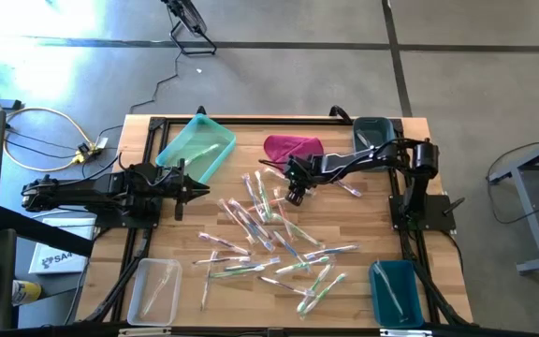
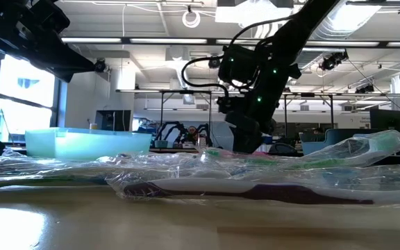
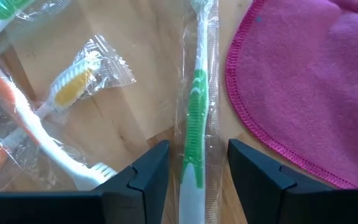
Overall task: Pick & Place Toothbrushes
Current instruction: Put the green toothbrush to the green bin
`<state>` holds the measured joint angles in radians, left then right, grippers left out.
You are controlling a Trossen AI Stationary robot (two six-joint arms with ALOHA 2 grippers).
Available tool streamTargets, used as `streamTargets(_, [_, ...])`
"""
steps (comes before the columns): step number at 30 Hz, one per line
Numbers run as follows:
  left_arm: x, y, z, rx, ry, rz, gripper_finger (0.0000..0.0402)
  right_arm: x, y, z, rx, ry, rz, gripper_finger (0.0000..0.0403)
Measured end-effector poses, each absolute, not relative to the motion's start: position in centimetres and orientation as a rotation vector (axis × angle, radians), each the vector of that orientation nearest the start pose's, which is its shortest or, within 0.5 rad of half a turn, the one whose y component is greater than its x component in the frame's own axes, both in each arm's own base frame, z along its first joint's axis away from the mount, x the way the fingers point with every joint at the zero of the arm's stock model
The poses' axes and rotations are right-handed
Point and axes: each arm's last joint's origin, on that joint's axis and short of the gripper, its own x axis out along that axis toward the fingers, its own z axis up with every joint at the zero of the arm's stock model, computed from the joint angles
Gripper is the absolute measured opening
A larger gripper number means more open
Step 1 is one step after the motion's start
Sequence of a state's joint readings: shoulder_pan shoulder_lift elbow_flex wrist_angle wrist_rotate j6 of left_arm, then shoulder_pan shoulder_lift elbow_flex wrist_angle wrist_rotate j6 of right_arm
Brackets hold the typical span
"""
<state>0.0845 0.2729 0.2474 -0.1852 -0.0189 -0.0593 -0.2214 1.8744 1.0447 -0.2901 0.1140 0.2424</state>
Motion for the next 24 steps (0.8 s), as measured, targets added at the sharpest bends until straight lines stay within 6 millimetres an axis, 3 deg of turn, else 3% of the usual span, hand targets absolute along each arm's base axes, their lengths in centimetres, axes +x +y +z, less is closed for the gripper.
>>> streamTargets(15, [10.63, 0.96, 20.82, -0.065, 0.207, 0.11, 0.005, 34.17, -8.05, 12.84, 0.297, 1.074, -0.438, 0.002])
streamTargets(24, [10.63, 0.96, 20.82, -0.065, 0.207, 0.11, 0.005, 34.24, -7.98, 12.86, 0.303, 1.072, -0.402, 0.0013])
